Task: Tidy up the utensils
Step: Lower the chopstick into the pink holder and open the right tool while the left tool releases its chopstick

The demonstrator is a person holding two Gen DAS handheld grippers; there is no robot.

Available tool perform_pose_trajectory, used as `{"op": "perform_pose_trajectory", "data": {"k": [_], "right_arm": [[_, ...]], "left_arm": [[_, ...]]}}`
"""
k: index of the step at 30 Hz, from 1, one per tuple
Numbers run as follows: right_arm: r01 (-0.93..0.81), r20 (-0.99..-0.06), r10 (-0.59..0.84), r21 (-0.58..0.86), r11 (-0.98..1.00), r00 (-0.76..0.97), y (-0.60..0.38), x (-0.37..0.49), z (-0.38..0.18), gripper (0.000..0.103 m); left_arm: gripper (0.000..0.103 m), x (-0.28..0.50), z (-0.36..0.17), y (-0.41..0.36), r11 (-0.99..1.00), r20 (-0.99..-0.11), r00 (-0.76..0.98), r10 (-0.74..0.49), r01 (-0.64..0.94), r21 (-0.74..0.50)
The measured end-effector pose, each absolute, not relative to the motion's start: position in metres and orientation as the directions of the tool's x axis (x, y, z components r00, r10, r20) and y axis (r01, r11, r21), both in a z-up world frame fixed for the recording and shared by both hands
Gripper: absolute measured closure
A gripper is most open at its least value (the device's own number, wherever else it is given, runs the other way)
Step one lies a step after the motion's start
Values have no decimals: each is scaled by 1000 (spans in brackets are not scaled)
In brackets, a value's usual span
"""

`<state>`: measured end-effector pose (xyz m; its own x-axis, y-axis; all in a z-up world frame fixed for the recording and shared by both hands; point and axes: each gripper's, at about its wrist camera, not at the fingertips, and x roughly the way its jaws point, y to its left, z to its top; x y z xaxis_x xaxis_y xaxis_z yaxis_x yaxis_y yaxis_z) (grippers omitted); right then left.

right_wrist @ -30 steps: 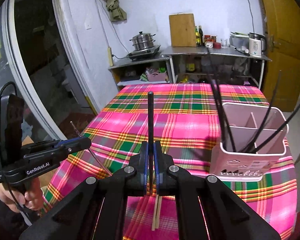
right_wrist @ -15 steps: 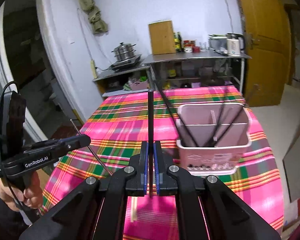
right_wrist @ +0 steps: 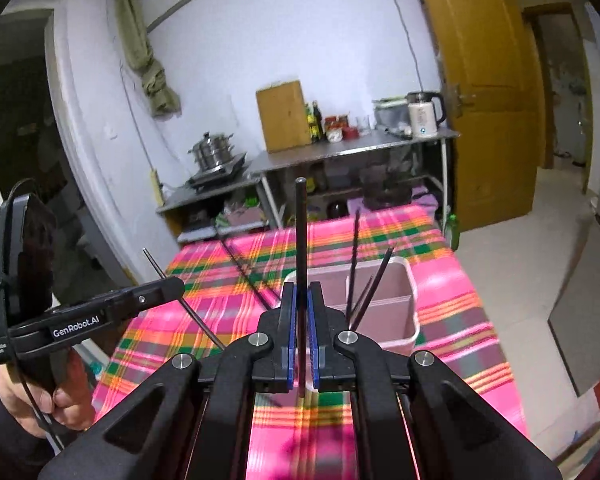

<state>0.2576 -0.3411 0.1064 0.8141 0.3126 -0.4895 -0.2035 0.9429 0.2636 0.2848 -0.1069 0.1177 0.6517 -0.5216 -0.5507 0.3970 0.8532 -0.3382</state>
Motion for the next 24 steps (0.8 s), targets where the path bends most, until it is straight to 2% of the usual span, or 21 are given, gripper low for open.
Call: {"op": "perform_pose_trajectory", "data": {"k": [10, 24], "right_arm": [[-180, -419, 284, 272, 945, 862, -362, 283, 133, 98], [-158, -483, 281, 279, 947, 829, -358, 314, 88, 98]], "left_arm": [[99, 313, 138, -125, 851, -504, 686, -524, 402, -338], [98, 332, 89, -147, 870, -560, 666, -493, 387, -305]]}}
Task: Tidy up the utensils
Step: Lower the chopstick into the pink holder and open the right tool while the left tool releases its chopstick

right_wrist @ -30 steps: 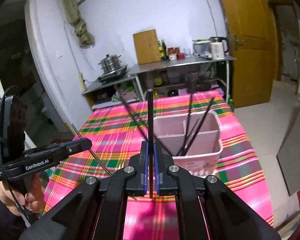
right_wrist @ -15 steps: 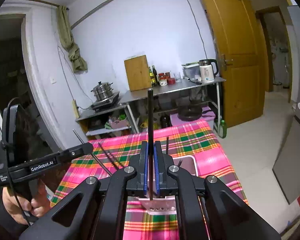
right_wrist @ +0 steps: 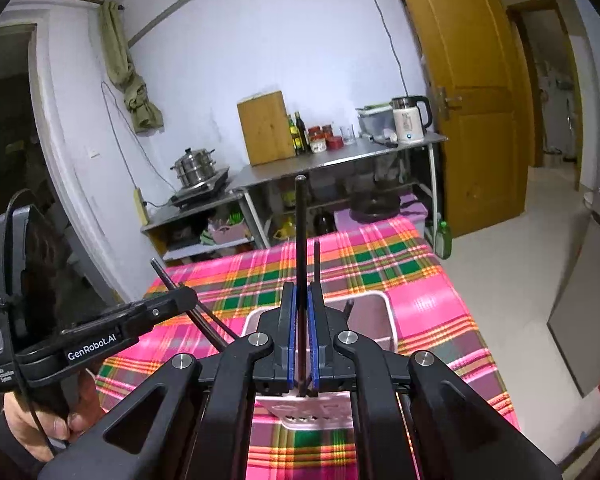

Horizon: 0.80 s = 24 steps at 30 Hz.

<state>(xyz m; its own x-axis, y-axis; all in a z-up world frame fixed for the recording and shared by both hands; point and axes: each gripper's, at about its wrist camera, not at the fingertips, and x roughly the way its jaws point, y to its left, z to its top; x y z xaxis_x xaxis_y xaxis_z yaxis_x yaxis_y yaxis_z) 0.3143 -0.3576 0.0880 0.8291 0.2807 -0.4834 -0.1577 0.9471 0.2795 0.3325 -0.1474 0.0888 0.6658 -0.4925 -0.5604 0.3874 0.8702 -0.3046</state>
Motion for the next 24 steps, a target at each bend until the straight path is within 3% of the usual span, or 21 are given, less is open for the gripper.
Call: {"op": "perform_pose_trajectory", "data": {"k": [16, 19, 24], "right_arm": [[-134, -576, 285, 290, 948, 766, -355, 328, 43, 97], [-130, -567, 271, 276, 952, 778, -356, 322, 48, 89], [-131, -534, 262, 270, 954, 804, -360, 309, 61, 84]], "left_arm": [[97, 330, 58, -154, 870, -612, 623, -487, 409, -276], [94, 323, 64, -150, 870, -600, 633, -489, 411, -275], [87, 309, 81, -138, 874, -568, 666, -484, 402, -273]]}}
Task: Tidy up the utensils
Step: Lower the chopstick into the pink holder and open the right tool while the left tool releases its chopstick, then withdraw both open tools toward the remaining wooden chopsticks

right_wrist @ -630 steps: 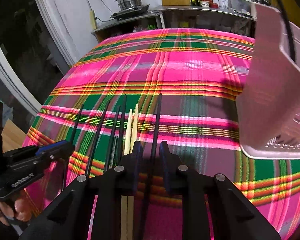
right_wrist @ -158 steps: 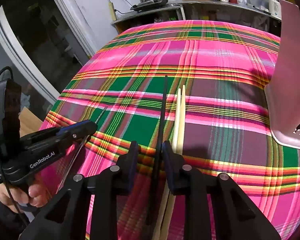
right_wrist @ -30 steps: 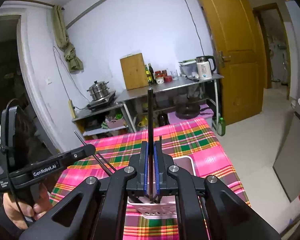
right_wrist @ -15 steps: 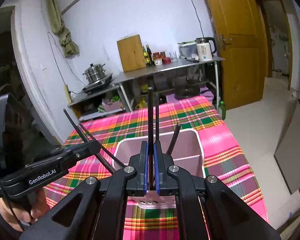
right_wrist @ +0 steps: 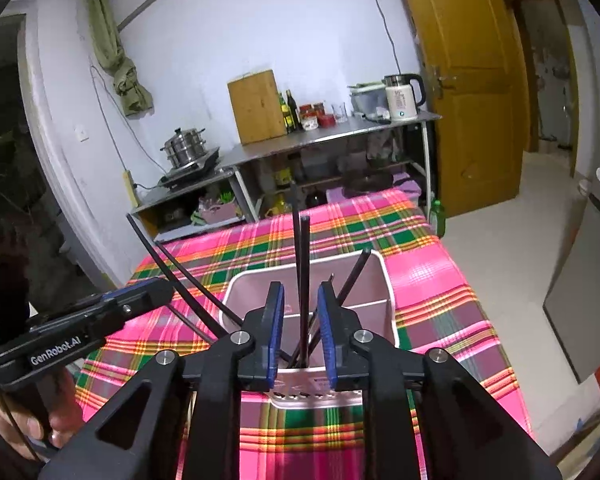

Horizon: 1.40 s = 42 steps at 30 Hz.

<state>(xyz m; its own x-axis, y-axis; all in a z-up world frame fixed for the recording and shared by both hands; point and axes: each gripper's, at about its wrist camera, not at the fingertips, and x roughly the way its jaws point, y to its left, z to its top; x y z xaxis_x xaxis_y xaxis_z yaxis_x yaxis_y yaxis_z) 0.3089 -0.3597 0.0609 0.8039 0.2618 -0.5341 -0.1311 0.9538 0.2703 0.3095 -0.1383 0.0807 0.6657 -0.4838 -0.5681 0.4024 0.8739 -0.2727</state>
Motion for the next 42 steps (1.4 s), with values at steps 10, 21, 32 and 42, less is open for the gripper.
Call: {"op": "perform_pose_trajectory", "data": {"k": [10, 21, 32, 42], "right_arm": [[-145, -516, 266, 263, 954, 814, -356, 275, 71, 84], [-241, -546, 335, 238, 941, 768, -313, 235, 53, 84], [-293, -609, 384, 248, 923, 694, -278, 223, 21, 84], [-314, -653, 392, 240, 919, 648, -259, 229, -1, 84]], "left_arm": [[87, 278, 96, -99, 887, -534, 709, -461, 358, -291], [87, 234, 66, -53, 911, -564, 717, -409, 288, -294], [87, 210, 20, -19, 928, -628, 688, -363, 208, -308], [87, 223, -23, -12, 927, -685, 635, -357, 152, -342]]}}
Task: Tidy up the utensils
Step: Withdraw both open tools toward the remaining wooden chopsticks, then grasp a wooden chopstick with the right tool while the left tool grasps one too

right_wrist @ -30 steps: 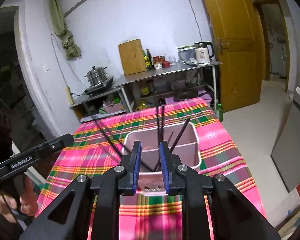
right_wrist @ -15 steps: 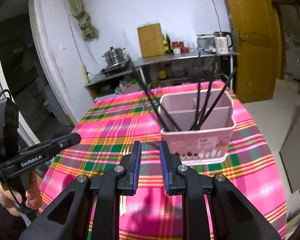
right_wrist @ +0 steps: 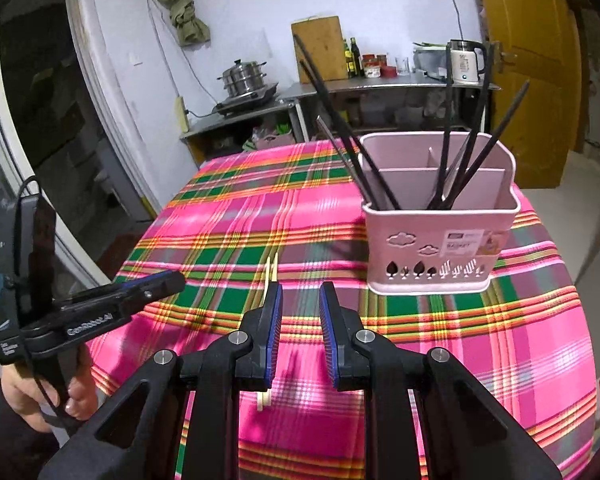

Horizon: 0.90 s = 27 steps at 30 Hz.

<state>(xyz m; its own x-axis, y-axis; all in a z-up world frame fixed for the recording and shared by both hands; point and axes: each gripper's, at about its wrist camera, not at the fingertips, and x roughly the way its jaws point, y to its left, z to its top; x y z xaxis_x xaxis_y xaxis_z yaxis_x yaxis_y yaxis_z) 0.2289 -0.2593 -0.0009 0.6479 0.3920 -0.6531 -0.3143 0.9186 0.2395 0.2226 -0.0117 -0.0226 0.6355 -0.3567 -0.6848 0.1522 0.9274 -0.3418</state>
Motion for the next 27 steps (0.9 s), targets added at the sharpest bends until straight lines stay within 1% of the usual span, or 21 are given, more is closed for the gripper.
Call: {"op": "perform_pose_trajectory", "data": {"k": [9, 13, 16, 21, 27], "right_arm": [[-326, -689, 400, 245, 913, 604, -251, 243, -22, 84], [-327, -700, 405, 252, 911, 589, -250, 250, -31, 84], [-321, -706, 407, 261, 910, 580, -250, 255, -37, 84], [-312, -713, 407, 270, 911, 570, -256, 260, -44, 84], [-300, -715, 406, 278, 912, 569, -261, 263, -49, 84]], "left_arm": [[86, 252, -65, -20, 924, -738, 575, -354, 94, -370], [82, 266, -76, -29, 929, -754, 561, -343, 83, -361], [82, 276, -84, -35, 933, -767, 549, -332, 69, -354], [82, 286, -95, -41, 943, -788, 537, -301, 48, -328], [82, 289, -97, -51, 960, -787, 560, -258, 57, -274]]}}
